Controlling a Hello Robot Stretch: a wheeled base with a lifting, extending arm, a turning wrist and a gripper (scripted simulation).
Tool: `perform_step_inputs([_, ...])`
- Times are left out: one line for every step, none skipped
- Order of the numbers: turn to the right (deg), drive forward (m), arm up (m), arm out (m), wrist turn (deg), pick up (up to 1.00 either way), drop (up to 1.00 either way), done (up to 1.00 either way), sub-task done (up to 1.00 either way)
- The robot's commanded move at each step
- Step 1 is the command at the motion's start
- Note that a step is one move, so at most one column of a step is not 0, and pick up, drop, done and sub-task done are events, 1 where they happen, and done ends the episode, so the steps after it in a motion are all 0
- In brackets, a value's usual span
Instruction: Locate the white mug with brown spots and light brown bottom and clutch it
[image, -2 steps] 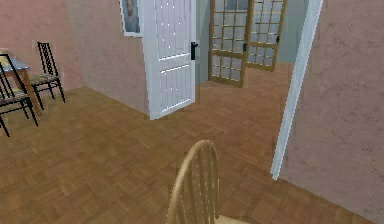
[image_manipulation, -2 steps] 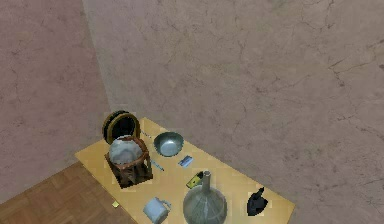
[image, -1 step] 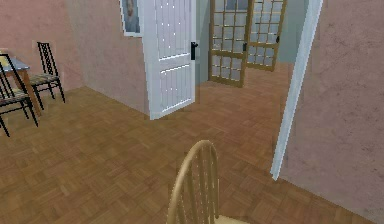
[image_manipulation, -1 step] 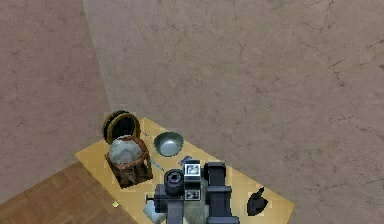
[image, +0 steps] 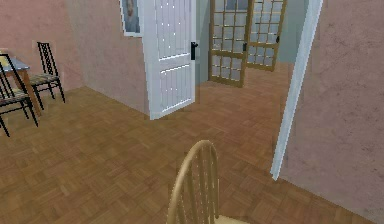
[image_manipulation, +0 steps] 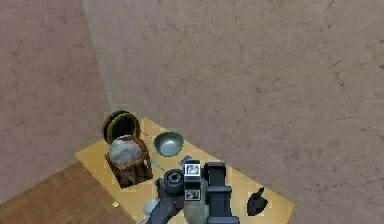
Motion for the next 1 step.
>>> perform_step_inputs([0.0, 0.0, 0.0, 0.0, 45.0, 0.0, 0.0, 0.0, 0.0])
